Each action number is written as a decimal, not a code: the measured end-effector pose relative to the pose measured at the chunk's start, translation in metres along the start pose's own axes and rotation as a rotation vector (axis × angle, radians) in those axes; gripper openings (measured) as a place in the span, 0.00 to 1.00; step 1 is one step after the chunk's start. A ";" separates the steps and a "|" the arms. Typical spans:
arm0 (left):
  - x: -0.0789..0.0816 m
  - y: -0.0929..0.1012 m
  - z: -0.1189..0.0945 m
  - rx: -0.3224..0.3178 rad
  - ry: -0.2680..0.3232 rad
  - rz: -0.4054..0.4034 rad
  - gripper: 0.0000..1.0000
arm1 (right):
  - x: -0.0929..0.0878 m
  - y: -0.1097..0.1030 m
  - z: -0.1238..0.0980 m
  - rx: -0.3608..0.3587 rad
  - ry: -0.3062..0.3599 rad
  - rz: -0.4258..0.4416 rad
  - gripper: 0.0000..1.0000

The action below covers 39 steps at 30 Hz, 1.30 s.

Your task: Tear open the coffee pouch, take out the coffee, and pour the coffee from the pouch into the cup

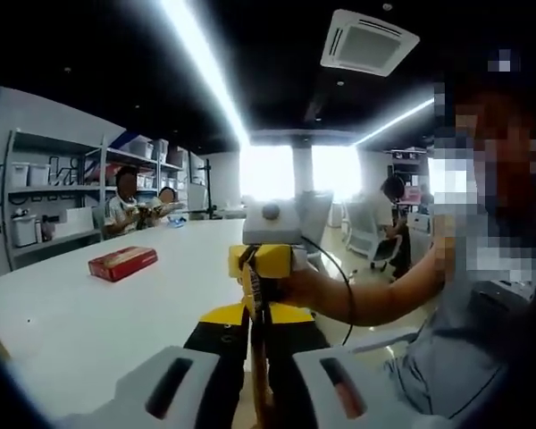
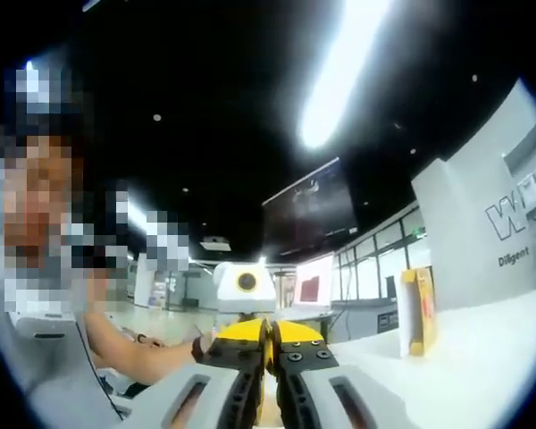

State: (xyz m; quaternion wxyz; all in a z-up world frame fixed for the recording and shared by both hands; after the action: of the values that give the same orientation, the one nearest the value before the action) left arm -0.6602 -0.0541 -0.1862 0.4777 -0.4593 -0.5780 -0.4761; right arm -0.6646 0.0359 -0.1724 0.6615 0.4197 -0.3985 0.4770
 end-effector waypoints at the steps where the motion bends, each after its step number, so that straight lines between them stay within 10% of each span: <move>1: 0.000 0.001 0.000 0.001 0.001 0.003 0.10 | 0.000 -0.001 0.000 0.001 0.001 -0.003 0.04; 39: 0.018 -0.002 0.000 -0.019 0.049 0.021 0.05 | 0.018 0.002 -0.002 -0.060 0.007 -0.176 0.04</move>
State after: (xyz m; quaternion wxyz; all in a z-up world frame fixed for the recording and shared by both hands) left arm -0.6643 -0.0526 -0.1685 0.4924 -0.4578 -0.5569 -0.4877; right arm -0.6626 0.0436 -0.1555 0.7145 0.4313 -0.3719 0.4064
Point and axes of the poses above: the point that each gripper's makers call its tool centre point, and the gripper's own axes: z roughly forward along the fingers, y roughly to its right, x roughly out of its top, the point moved 5 cm from there along -z, roughly backward along the fingers, and after that the axes turned 9 degrees about -z, right-handed, at the moved point
